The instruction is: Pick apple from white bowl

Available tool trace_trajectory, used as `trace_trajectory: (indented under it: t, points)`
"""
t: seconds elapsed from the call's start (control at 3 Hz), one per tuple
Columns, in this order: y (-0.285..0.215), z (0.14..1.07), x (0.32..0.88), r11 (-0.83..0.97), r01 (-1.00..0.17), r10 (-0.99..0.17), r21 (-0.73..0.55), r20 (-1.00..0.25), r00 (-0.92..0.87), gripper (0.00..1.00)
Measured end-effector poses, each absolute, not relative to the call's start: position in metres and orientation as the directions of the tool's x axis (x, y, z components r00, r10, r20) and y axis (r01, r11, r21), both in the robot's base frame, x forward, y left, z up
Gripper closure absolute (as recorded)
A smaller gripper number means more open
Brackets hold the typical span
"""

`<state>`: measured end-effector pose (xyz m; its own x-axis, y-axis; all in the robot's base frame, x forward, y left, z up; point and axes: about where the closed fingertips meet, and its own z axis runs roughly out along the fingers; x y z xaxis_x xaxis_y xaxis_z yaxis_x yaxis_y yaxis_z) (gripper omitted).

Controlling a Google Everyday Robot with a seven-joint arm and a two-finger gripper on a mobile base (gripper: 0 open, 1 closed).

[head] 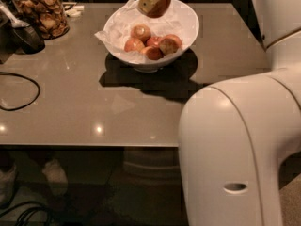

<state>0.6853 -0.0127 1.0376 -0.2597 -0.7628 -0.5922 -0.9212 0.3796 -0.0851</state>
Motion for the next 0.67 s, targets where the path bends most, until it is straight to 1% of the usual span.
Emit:
trace_trajectory:
  t: [0.67]
  points:
    - [-0.046, 1.042, 0.652, 0.403, -0.914, -0.711, -0.049, -0.645, -0.280, 1.00]
